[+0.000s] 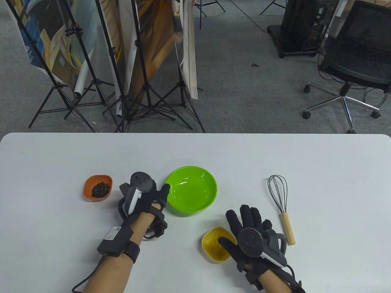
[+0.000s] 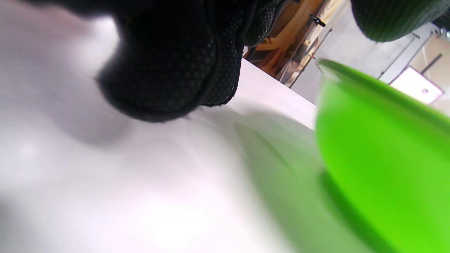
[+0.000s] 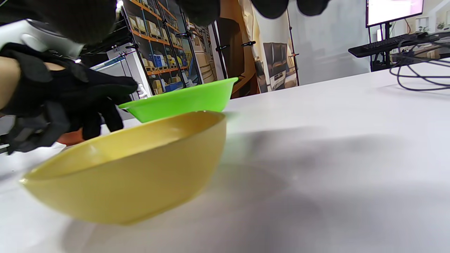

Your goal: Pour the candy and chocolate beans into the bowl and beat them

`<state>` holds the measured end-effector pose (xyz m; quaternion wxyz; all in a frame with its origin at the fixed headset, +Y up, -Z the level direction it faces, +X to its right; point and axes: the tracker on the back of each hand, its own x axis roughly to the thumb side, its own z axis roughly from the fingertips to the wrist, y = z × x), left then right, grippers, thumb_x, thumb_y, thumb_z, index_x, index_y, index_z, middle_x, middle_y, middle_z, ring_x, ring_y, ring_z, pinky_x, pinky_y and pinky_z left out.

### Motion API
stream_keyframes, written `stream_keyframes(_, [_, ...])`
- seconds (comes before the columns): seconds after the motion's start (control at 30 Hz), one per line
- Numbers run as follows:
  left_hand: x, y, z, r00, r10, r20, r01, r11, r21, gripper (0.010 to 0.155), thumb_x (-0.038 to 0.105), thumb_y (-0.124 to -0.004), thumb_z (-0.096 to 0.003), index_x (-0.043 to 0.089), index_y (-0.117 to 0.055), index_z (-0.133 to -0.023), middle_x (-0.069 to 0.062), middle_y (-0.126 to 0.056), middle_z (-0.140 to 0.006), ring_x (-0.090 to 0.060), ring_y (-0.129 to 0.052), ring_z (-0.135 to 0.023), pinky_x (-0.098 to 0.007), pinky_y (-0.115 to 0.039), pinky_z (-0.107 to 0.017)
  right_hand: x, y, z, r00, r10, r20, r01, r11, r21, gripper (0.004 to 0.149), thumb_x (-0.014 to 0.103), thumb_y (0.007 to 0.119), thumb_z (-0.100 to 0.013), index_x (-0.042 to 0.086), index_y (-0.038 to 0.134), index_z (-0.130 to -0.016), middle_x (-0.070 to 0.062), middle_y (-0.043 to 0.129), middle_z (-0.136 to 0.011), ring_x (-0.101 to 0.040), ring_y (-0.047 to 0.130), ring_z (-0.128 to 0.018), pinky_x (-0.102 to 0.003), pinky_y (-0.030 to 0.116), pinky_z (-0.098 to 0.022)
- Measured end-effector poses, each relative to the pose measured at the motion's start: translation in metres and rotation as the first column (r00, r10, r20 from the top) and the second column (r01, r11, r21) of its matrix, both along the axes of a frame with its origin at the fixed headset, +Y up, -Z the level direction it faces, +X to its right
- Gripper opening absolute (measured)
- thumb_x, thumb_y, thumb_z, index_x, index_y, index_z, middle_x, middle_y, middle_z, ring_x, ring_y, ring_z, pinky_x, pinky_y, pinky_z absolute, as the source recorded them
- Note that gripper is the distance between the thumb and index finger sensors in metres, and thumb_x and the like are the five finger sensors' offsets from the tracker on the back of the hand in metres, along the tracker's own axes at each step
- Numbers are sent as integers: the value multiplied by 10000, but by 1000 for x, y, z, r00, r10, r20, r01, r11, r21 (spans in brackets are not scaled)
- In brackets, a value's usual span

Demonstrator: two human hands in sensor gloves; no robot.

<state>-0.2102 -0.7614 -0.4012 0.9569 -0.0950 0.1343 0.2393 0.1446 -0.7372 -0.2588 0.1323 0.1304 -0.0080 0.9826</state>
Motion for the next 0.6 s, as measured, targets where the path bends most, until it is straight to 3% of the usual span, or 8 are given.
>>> stream_keyframes(0.17, [-49, 19, 22, 995, -66, -72, 70, 996, 58, 841, 698, -673, -400, 185, -505, -1044, -150, -854, -879, -280, -1047, -314, -249, -875, -84, 1, -1, -1, 1000, -12, -18, 12, 1000, -17, 833, 670, 642, -461, 253, 365, -1126, -278, 263, -1141, -579, 306, -1029, -858, 375, -574])
stream_keyframes(0.27, [-81, 28, 31, 983, -135, -125, 143, 988, 58, 844, 702, -677, -401, 220, -472, -1063, -155, -797, -928, -321, -1016, -427, -271, -870, -135, 1, -1, -1, 1000, -15, -16, 15, 1000, -22, 836, 676, 635, -461, 254, 357, -1128, -277, 261, -1143, -581, 303, -1028, -860, 378, -573])
stream_keyframes(0.43, [-141, 33, 34, 920, -251, -301, 271, 962, 27, 818, 687, -693, -400, 266, -480, -1068, -124, -766, -913, -313, -927, -519, -281, -847, -190, 1, -2, -2, 1000, -4, 0, 4, 1000, -25, 827, 668, 627, -468, 246, 358, -1126, -282, 265, -1138, -583, 308, -1024, -857, 384, -570])
stream_keyframes(0.6, [-187, 24, 24, 881, -188, -434, 174, 982, -72, 803, 673, -710, -397, 301, -475, -1070, -102, -732, -940, -311, -899, -570, -288, -835, -217, 2, -5, -4, 1000, -2, 1, 2, 999, -47, 833, 673, 629, -467, 248, 351, -1128, -281, 262, -1140, -583, 305, -1025, -857, 384, -570])
